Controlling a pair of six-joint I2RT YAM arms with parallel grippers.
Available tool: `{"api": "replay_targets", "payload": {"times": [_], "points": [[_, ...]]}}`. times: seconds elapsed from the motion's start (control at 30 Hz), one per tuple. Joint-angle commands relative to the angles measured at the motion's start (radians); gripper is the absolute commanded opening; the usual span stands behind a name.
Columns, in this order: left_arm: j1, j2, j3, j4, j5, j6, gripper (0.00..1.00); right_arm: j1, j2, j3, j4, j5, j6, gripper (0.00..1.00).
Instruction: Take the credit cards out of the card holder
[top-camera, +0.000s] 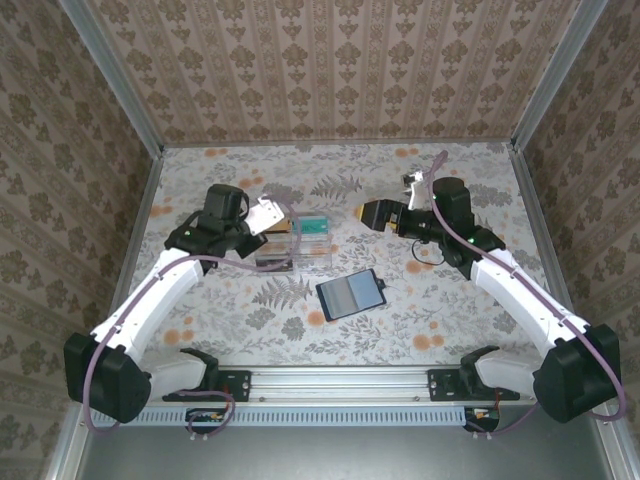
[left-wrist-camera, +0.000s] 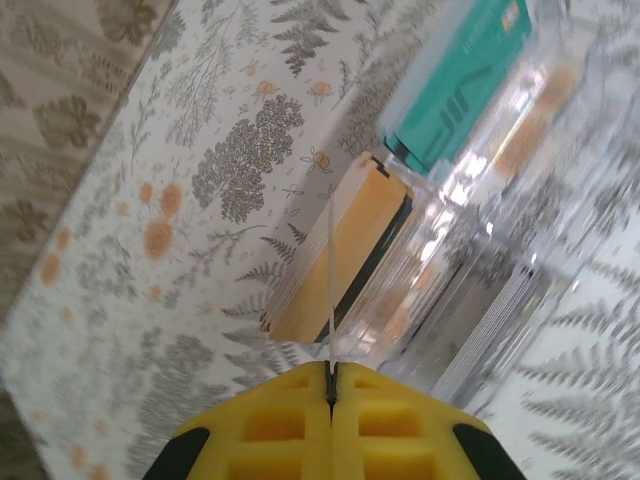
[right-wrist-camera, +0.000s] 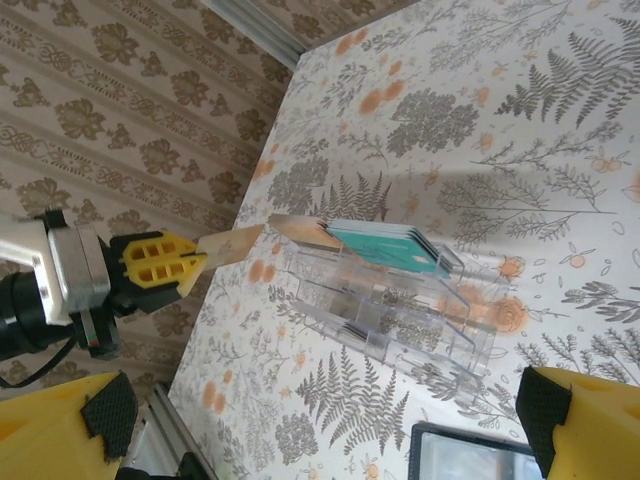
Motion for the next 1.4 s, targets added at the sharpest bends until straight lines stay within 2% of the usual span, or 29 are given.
{"api": "replay_targets", "payload": {"times": [0.0, 0.27, 0.7, 1.37], "points": [[-0.005, 0.001, -0.029, 0.075, 0.005, 0.278, 0.00, -0.012, -0.010, 0.010, -0.007, -0.007, -0.019, 1.00], [-0.004, 0.057, -0.033, 0.093, 0.089, 0.424, 0.00, -0.027, 0.017, 0.030, -0.008, -0.016, -0.020, 1.00], [-0.002, 0.141, -0.034, 0.134, 0.075, 0.476, 0.00, -0.035, 0.044, 0.024, 0.007, -0.015, -0.004, 1.00], [0.004, 0.253, 0.014, 0.123, 0.031, 0.482, 0.00, -0.045, 0.082, 0.026, 0.031, -0.041, 0.004, 1.00]]}}
